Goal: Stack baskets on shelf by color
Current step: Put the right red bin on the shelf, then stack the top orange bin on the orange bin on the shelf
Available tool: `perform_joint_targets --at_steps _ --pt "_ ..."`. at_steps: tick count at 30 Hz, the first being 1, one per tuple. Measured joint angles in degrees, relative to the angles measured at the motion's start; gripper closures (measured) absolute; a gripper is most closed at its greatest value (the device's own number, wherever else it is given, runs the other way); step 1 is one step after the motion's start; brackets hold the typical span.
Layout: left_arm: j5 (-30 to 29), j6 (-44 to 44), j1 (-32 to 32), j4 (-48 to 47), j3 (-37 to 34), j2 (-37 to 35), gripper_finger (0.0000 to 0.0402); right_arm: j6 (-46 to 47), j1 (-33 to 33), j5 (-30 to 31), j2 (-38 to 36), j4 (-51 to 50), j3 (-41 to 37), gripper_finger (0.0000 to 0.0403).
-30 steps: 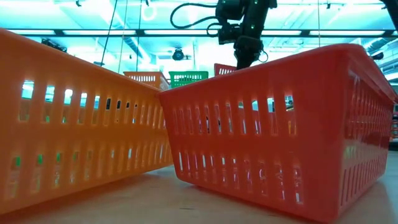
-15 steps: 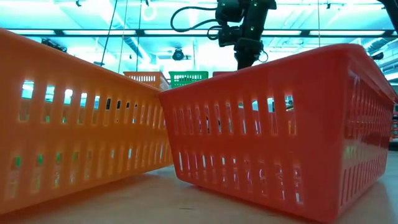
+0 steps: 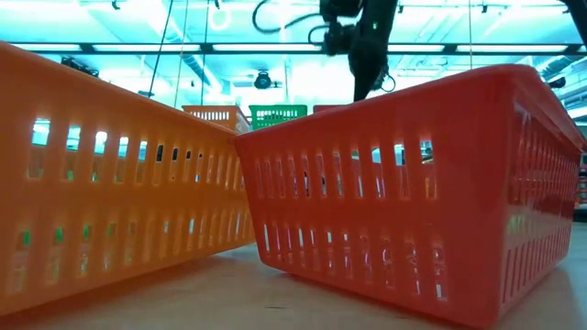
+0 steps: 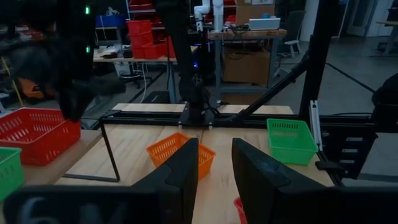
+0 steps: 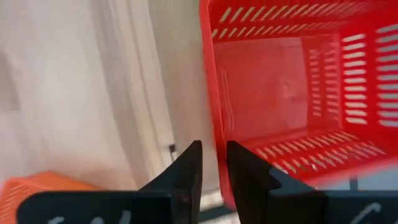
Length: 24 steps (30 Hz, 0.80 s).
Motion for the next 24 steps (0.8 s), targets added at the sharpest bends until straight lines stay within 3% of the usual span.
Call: perform_joint_targets --at_steps 6,11,17,24 --pt "-0.02 0.33 0.02 0.00 0.00 0.00 0.0296 8.18 3.93 -0.09 -0.10 -8.57 7.04 0.0309" --pt "-0.02 0.33 -0.39 -0.23 0.00 0.00 0.0296 19.24 8.73 -0.54 -0.10 -16.89 7.92 0.0303" --pt "-0.02 -0.14 -0.99 -0.33 0.00 -0.02 0.0296 30.46 15.67 -5.03 -0.05 -16.89 7.31 0.0302" --pt "-0.02 -0.15 -3.29 -0.19 0.00 -0.29 0.0296 40.94 22.49 -3.54 0.12 -16.42 3.71 0.0302"
